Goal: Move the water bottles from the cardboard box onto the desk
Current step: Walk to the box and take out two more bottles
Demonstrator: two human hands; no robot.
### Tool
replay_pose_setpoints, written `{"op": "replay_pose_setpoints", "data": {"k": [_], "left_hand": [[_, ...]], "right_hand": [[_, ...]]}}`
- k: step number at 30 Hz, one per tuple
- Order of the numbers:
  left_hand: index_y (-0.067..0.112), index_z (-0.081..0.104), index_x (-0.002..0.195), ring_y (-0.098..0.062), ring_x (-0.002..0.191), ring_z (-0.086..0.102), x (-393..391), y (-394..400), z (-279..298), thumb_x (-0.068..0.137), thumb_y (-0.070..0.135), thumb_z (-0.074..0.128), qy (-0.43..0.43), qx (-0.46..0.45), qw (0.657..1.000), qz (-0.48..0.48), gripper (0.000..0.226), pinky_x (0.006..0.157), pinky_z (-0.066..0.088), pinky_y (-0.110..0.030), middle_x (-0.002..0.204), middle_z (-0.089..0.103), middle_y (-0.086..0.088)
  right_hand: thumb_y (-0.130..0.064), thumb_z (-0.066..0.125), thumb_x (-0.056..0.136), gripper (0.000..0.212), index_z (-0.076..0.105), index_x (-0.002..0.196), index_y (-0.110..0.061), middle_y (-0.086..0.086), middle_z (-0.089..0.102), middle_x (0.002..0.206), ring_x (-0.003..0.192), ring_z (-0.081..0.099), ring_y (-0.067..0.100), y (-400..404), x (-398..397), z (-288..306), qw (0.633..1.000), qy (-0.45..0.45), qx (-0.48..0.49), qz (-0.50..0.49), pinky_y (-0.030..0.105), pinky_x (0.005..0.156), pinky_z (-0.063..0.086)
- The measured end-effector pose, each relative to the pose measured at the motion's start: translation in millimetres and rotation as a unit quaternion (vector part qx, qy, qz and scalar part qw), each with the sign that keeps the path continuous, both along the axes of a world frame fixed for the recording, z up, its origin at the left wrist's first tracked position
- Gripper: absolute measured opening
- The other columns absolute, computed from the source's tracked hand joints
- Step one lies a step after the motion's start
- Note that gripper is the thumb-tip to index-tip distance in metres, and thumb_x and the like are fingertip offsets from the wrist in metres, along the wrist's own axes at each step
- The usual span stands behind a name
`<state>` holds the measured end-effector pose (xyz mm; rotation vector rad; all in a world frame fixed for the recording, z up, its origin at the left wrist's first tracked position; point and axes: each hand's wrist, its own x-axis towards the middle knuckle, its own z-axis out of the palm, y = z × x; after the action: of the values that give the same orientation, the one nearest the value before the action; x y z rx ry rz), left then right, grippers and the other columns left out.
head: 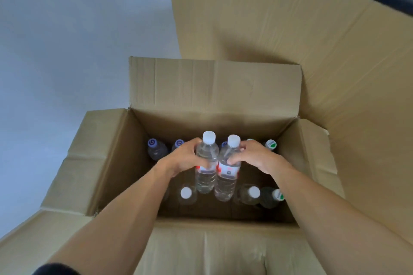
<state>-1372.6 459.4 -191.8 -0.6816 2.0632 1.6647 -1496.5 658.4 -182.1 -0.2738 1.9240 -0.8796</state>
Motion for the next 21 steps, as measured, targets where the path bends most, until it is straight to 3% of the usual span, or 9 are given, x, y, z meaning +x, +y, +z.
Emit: {"op": "replay_pose_setpoints", "data": {"k": [4,7,9,13,17,21], "left_hand": [[0.024,0.062,0.121,-0.018,0.105,0.069,1.9,-4.9,25.5,0.081,0.024,0.083,0.02,0.063,0.995,0.078,0.045,0.079,0.057,-0.033,0.113,0.073,0.0],[0.022,0.061,0.118,-0.018,0.097,0.073,5.5,-4.5,38.4,0.081,0.042,0.082,0.038,0.075,0.985,0.152,0.047,0.071,0.06,-0.035,0.11,0.074,-0.003],[0.016,0.061,0.12,-0.02,0.095,0.075,6.6,-1.0,47.3,0.081,0.052,0.078,0.047,0.109,0.973,0.199,0.055,0.077,0.062,-0.041,0.107,0.076,-0.005],[0.008,0.066,0.123,-0.032,0.102,0.074,6.7,3.9,67.3,0.084,0.057,0.07,0.05,0.228,0.936,0.263,0.062,0.095,0.057,-0.052,0.111,0.076,-0.013],[0.012,0.061,0.128,-0.034,0.108,0.072,11.4,6.8,88.0,0.091,0.057,0.064,0.046,0.315,0.918,0.237,0.058,0.094,0.057,-0.05,0.118,0.073,-0.016],[0.008,0.058,0.13,-0.036,0.109,0.071,16.8,10.5,103.1,0.089,0.044,0.073,0.052,0.303,0.931,0.197,0.057,0.102,0.051,-0.055,0.118,0.073,-0.017]], "right_hand": [[-0.013,0.077,0.085,0.034,0.067,0.117,-0.007,0.01,0.074,0.112,0.111,0.067,0.027,-1.0,1.3,34.1,0.991,-0.058,-0.068,-0.097,0.049,0.103,0.05],[-0.02,0.076,0.089,0.033,0.061,0.117,-0.012,0.013,0.072,0.113,0.107,0.069,0.028,-0.8,8.1,57.4,0.976,-0.081,-0.123,-0.159,0.045,0.089,0.057],[-0.024,0.073,0.091,0.039,0.057,0.123,-0.009,0.016,0.069,0.118,0.108,0.068,0.03,-2.0,13.8,68.1,0.962,-0.095,-0.154,-0.204,0.047,0.087,0.058],[-0.041,0.06,0.098,0.045,0.06,0.131,-0.01,0.016,0.068,0.125,0.117,0.064,0.034,-5.1,25.0,84.1,0.94,-0.118,-0.2,-0.25,0.054,0.101,0.051],[-0.053,0.05,0.1,0.055,0.06,0.135,-0.012,0.016,0.069,0.126,0.12,0.065,0.034,-7.8,35.5,92.1,0.911,-0.165,-0.247,-0.285,0.055,0.106,0.047],[-0.06,0.044,0.1,0.061,0.06,0.133,-0.011,0.018,0.071,0.121,0.112,0.07,0.034,-15.7,44.7,93.2,0.876,-0.232,-0.262,-0.333,0.05,0.096,0.055]]}}
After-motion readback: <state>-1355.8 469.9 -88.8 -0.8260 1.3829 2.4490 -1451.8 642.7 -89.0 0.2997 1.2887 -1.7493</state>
